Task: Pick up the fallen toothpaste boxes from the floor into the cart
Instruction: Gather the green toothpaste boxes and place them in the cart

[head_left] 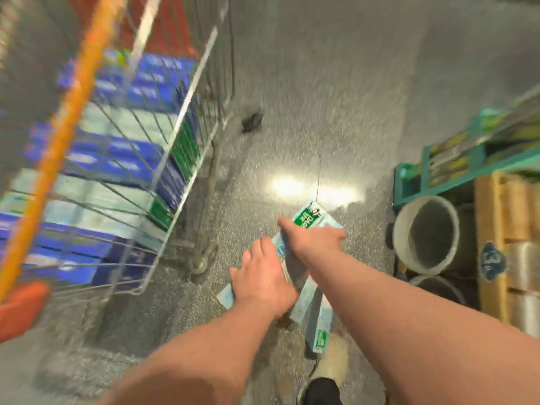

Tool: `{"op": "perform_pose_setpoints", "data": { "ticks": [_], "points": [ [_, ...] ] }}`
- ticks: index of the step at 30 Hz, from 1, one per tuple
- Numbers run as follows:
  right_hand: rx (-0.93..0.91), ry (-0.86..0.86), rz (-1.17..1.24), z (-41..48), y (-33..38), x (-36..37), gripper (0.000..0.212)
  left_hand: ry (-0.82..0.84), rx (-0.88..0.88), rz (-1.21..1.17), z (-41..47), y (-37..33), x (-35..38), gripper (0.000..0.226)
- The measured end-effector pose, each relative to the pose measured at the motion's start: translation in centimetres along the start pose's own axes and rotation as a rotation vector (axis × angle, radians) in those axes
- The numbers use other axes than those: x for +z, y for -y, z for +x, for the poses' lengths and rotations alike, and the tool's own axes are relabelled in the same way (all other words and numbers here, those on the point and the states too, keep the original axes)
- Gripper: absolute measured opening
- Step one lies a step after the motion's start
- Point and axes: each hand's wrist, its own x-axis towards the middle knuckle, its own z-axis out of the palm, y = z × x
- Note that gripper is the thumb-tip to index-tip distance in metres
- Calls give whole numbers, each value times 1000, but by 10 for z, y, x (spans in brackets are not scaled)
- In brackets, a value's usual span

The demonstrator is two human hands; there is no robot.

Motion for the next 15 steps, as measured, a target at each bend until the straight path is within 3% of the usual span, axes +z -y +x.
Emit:
{"op": "perform_pose_setpoints", "data": {
  "ticks": [2, 5, 8, 11, 15],
  "points": [
    [-273, -73, -195, -47, 24, -48, 134, -40, 19, 16, -33, -13, -55, 82],
    [-806, -114, -556, -118, 59, -124, 98, -128, 83, 57, -75, -30, -137, 86],
    [-1234, -53, -1022, -183, 81, -193, 101, -223, 141, 82, -113, -45, -214, 90],
    [-1476, -200, -1294, -233, 91, -234, 115, -286, 193, 118, -149, -57, -286, 92],
    [-1689, -419, -1291, -289, 115, -271, 110, -321, 267, 147, -203, -64, -361, 100]
  ]
}}
